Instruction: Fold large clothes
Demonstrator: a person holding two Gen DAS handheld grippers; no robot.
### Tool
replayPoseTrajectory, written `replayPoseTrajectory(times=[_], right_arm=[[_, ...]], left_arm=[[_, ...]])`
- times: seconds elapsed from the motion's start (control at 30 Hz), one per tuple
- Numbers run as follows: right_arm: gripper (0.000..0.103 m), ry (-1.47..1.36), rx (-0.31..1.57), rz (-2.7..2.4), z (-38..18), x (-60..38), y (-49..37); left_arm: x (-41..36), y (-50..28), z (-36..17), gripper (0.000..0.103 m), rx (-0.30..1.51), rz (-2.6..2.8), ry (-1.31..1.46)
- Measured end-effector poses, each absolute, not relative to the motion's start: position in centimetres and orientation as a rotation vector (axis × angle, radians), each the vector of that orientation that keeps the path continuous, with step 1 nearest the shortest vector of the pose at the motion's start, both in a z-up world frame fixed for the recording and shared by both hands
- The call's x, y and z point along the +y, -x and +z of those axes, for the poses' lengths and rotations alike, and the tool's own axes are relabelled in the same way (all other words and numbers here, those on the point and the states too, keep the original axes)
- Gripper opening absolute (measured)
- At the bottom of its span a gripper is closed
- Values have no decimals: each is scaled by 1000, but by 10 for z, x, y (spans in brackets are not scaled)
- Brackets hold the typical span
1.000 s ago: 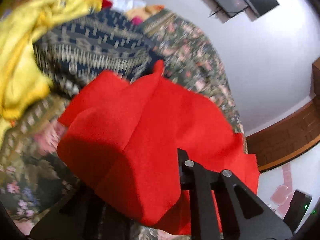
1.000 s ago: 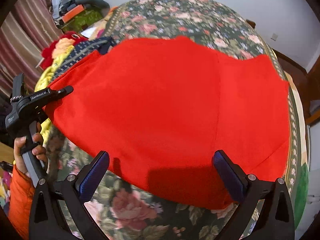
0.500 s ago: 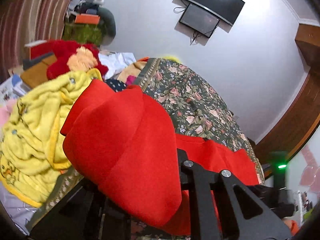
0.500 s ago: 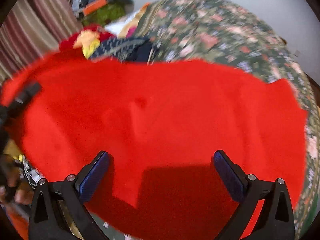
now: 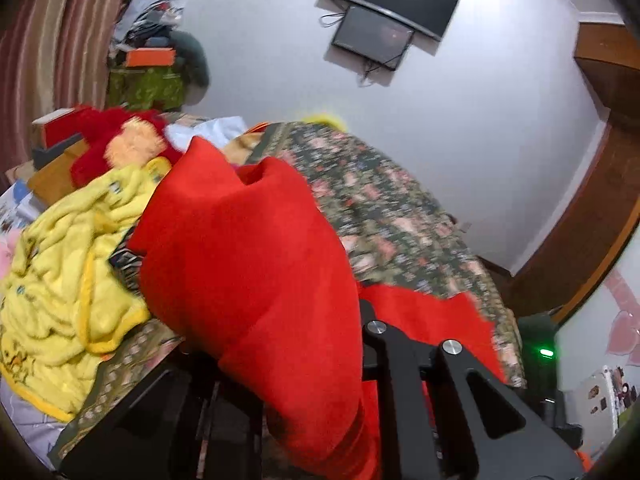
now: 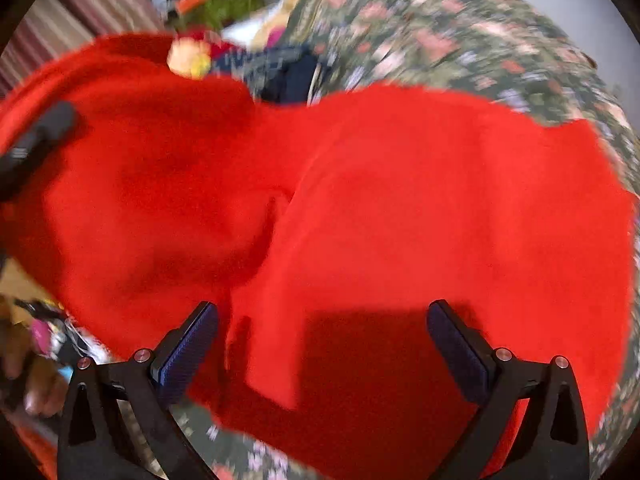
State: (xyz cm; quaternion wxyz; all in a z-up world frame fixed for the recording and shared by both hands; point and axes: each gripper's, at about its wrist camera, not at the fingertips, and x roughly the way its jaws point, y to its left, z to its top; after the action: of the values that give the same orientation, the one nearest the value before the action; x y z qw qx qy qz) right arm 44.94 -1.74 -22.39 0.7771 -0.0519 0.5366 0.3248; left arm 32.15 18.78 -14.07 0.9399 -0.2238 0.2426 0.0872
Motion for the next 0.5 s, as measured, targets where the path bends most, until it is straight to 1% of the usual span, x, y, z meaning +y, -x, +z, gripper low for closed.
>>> replayPoseTrajectory(times=[0.1, 0.17, 0.27, 0.37, 0.5], right_arm=[[103, 49, 1069, 635, -197, -74, -443], [103, 26, 1016, 551, -183, -119, -438], [103, -3, 974, 437, -174, -174, -431], [103, -47, 969, 370, -173, -216, -423], [103, -108, 987, 320, -179, -255, -411]], left_arm=[[159, -339, -123, 12, 476, 121, 434], [127, -355, -112, 12, 467, 61, 401], [76, -378, -111, 12, 479, -31, 352], [31, -399, -124, 12, 552, -103, 309], [-27, -422, -173, 12, 744, -209, 209]])
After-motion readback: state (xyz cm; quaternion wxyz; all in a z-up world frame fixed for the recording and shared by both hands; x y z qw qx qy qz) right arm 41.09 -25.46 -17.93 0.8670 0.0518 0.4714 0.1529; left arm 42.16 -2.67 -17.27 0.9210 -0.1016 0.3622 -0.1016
